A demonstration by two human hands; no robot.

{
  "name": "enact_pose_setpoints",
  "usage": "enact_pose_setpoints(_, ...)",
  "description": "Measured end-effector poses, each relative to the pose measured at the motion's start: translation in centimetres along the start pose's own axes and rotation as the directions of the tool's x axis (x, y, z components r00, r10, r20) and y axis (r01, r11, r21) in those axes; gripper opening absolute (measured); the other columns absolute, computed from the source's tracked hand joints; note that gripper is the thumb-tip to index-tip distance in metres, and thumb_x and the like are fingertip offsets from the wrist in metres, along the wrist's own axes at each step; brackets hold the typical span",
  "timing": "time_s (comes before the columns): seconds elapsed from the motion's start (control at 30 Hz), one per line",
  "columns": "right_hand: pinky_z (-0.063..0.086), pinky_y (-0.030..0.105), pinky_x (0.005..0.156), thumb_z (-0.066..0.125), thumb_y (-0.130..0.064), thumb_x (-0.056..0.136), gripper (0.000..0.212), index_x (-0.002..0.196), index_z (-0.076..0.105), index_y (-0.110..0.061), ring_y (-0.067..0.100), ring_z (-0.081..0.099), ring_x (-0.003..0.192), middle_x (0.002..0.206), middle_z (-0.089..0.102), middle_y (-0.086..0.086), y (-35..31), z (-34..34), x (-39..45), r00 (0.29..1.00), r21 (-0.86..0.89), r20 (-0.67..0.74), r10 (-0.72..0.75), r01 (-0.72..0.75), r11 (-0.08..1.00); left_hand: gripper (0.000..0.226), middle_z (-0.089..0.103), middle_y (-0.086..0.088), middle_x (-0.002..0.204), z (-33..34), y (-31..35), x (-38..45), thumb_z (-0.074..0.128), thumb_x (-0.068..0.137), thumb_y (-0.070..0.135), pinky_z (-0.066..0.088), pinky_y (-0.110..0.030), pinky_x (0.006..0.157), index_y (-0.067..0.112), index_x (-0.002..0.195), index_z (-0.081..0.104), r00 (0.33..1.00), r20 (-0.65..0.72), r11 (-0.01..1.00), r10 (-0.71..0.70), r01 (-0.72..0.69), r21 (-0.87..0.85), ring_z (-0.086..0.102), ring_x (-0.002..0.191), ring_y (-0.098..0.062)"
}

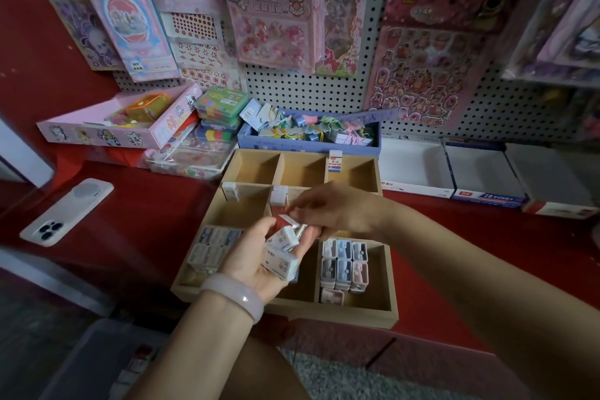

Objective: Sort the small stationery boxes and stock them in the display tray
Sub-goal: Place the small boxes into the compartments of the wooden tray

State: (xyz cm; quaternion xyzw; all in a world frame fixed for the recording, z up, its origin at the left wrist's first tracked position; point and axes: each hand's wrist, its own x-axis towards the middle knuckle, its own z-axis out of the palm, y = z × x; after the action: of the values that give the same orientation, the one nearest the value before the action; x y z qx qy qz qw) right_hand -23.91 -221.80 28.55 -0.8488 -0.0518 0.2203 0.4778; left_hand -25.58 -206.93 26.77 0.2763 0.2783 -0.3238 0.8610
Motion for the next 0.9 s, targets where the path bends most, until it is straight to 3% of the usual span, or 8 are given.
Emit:
enact_pose_setpoints(0.13,0.056,0.018,0.062,0.06,-0.009,0.089,0.009,0.097,0.059,-0.003,0.016,0.065,0.07,0.091,0.065,0.014,1.1,-1.2,-0.6,0.995,0.336,-0.086,0.042,-0.011,0.942,0.043,0.061,-0.037,0.101,-0.2,0.0,-0.7,0.062,0.076,0.011,0.058,-0.032,0.049,-0.01,0.112,0.055,0.994,0.077,0.995,-0.073,0.077,-0.057,0.065,0.09,-0.038)
enact_pose_setpoints(0.23,0.054,0.016,0.053,0.056,-0.01,0.09,0.004,0.089,0.058,-0.006,0.011,0.062,0.059,0.072,0.066,0.008,2.9,-1.9,-1.3,0.978,0.857,-0.145,0.149,0.049,0.513,0.051,0.063,-0.032,0.097,-0.1,0.0,-0.6,0.065,0.066,0.009,0.056,-0.029,0.045,-0.007,0.113,0.058,0.997,0.039,0.997,-0.061,0.063,-0.05,0.068,0.071,-0.032)
enact_pose_setpoints(0.3,0.049,0.014,0.05,0.055,-0.017,0.091,0.011,0.095,0.06,-0.007,0.008,0.055,0.059,0.067,0.061,0.003,4.6,-2.1,-1.5,0.95,0.932,-0.205,0.236,0.115,0.343,0.047,0.061,-0.027,0.099,-0.1,0.1,-0.3,0.066,0.077,0.012,0.054,-0.026,0.043,-0.005,0.119,0.055,0.999,-0.027,0.998,-0.046,0.045,-0.039,0.067,0.058,-0.027)
enact_pose_setpoints(0.4,0.048,0.015,0.051,0.057,-0.011,0.089,0.008,0.096,0.059,-0.014,0.008,0.054,0.06,0.078,0.056,0.004,6.9,-2.0,-1.7,0.923,0.922,-0.287,0.255,0.194,0.334,0.044,0.059,-0.025,0.103,-0.3,0.2,0.3,0.063,0.086,0.016,0.053,-0.024,0.042,-0.004,0.124,0.051,0.996,-0.089,1.0,-0.003,0.003,-0.003,0.064,0.064,-0.024)
enact_pose_setpoints(0.5,0.052,0.019,0.057,0.06,-0.001,0.086,0.03,0.103,0.056,-0.025,0.012,0.061,0.066,0.088,0.061,0.01,8.2,-2.1,-1.9,0.897,0.727,-0.415,0.148,0.229,0.648,0.044,0.058,-0.024,0.103,-0.3,0.2,0.4,0.062,0.086,0.014,0.054,-0.023,0.044,-0.003,0.124,0.051,0.997,-0.08,0.999,0.02,-0.017,0.042,0.062,0.071,-0.022)
enact_pose_setpoints(0.6,0.055,0.027,0.065,0.065,-0.003,0.084,0.026,0.095,0.052,-0.024,0.015,0.066,0.078,0.095,0.065,0.008,8.3,-2.1,-1.5,0.849,0.212,-0.529,0.01,0.121,0.97,0.044,0.057,-0.023,0.101,-0.3,0.3,0.6,0.058,0.086,0.01,0.054,-0.023,0.046,-0.003,0.127,0.049,0.997,-0.063,0.997,0.042,-0.038,0.068,0.061,0.067,-0.021)
enact_pose_setpoints(0.7,0.053,0.022,0.069,0.065,-0.009,0.085,0.02,0.094,0.055,-0.024,0.009,0.064,0.082,0.087,0.062,-0.011,8.5,-2.2,-1.2,0.827,-0.168,-0.542,-0.15,0.068,0.983,0.041,0.059,-0.022,0.096,-0.3,0.3,0.7,0.054,0.09,0.011,0.053,-0.022,0.043,-0.003,0.128,0.048,0.998,-0.035,0.993,0.061,-0.057,0.099,0.061,0.055,-0.018)
enact_pose_setpoints(0.9,0.044,0.006,0.067,0.064,-0.015,0.087,0.023,0.11,0.063,-0.015,0.001,0.059,0.077,0.092,0.061,-0.01,7.5,-2.8,-1.0,0.808,-0.384,-0.468,-0.357,0.177,0.906,0.039,0.065,-0.013,0.064,-1.0,0.9,1.2,0.05,0.094,0.018,0.052,-0.019,0.043,-0.002,0.128,0.052,0.999,0.008,0.988,0.036,-0.037,0.152,0.059,0.044,-0.011)
